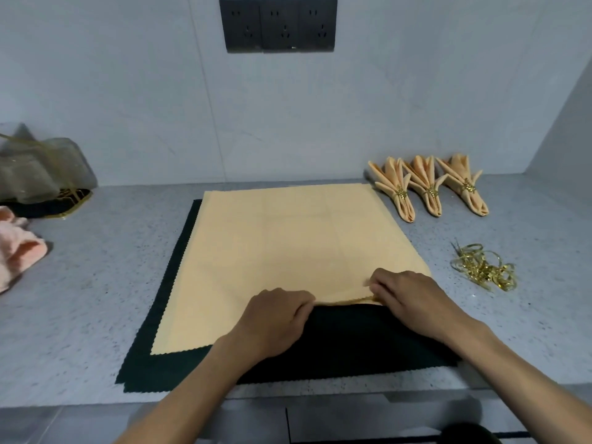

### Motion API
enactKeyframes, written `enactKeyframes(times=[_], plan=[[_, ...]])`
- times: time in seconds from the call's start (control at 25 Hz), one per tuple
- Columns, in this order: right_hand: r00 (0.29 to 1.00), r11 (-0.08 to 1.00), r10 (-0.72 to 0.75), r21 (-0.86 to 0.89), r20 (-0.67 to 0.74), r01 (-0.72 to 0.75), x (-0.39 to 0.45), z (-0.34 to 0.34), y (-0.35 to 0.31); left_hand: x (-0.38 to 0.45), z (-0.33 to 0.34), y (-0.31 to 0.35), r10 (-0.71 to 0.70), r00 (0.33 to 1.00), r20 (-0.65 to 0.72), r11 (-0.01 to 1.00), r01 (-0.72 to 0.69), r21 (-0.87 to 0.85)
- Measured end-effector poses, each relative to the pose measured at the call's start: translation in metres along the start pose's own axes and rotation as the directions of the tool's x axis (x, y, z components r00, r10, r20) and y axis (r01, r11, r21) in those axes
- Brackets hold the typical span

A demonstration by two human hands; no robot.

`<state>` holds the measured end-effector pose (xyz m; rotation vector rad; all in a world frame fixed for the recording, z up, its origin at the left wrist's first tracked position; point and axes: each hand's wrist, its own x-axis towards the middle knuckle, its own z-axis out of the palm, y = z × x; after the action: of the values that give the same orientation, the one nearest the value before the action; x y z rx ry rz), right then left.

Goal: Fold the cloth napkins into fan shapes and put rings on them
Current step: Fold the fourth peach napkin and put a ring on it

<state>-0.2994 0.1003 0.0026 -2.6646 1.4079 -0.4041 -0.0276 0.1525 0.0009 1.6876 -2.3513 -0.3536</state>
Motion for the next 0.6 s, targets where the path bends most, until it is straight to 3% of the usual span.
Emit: enactKeyframes(times=[0.12, 0.28, 0.36, 0.44, 0.52, 0.6], plan=[[0.995, 0.994, -0.011, -0.105, -0.096, 0.001, 0.001, 0.006, -0.014, 0.002, -0.007, -0.002, -0.016, 1.0, 0.023, 0.992, 0.018, -0.123], [0.985, 0.997, 0.076, -0.008, -0.158, -0.078, 0.009, 0.002, -0.013, 0.001, 0.0, -0.004, -0.078, 0.994, -0.074, 0.997, 0.079, 0.012], [0.995, 0.998, 0.032, 0.06, -0.098, -0.026, 0.006, -0.007, -0.012, 0.001, 0.0, -0.01, -0.167, 0.971, -0.17, 0.986, 0.169, -0.003], [0.999, 0.998, -0.049, -0.037, 0.002, 0.049, 0.0, -0.011, -0.014, 0.004, -0.005, -0.013, -0.221, 0.949, -0.225, 0.975, 0.218, -0.036], [0.999, 0.977, -0.041, -0.211, -0.016, 0.036, -0.004, -0.008, -0.01, 0.006, -0.012, -0.011, -0.203, 0.956, -0.213, 0.972, 0.223, 0.077], [0.988, 0.962, 0.148, -0.226, -0.04, -0.153, -0.004, -0.015, 0.002, -0.001, -0.022, -0.014, -0.196, 0.974, -0.118, 0.934, 0.222, 0.281]])
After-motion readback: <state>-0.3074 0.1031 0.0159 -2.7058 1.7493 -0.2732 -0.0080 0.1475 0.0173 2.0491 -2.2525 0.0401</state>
